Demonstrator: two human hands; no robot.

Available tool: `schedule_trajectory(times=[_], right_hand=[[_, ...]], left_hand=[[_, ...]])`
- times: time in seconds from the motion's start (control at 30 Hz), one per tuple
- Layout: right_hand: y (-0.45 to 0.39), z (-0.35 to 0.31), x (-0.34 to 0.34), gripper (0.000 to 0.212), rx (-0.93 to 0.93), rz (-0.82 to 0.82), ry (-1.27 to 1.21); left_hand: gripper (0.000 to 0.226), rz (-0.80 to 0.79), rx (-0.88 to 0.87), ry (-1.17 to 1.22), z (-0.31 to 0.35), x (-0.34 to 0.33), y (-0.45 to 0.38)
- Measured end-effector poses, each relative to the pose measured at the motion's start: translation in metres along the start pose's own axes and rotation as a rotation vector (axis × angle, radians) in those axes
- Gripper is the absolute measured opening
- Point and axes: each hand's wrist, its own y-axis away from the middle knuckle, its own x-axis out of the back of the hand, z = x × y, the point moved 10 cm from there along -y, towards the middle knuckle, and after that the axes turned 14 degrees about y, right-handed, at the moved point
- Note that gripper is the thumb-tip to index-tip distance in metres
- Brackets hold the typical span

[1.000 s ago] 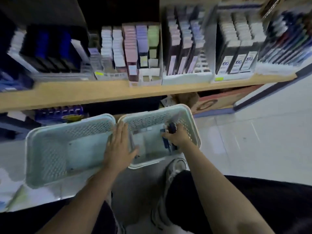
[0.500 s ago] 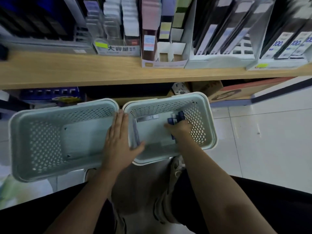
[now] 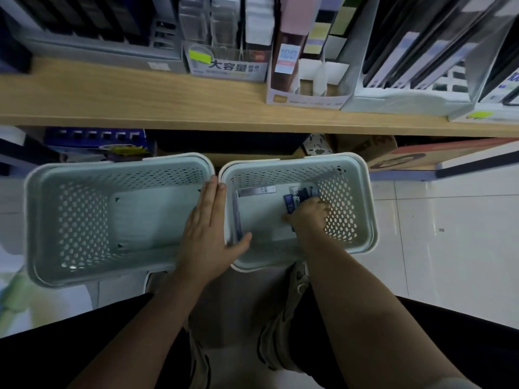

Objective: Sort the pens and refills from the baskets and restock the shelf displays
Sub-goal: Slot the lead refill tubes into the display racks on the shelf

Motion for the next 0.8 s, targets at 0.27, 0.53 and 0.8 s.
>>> schedule_trajectory(times=[0.27,0.53,0.8], right_hand=[[-0.008,-0.003,0.003,0.109,0.000,0.000,-0.118],[-0.006,-0.005,0.004,0.110,-0.015,0.018,-0.052],[-0.007,-0.012,-0.018,0.108,-0.027,-0.071,-0.224]], left_hand=[[0.103,0.000,0.004,-0.012,0.001,-0.001,0.000],[0.105,-0.002,0.000,-0.016,0.000,-0.002,-0.001],[0.103,0.001,-0.004,-0.018,0.000,-0.002,0.000]])
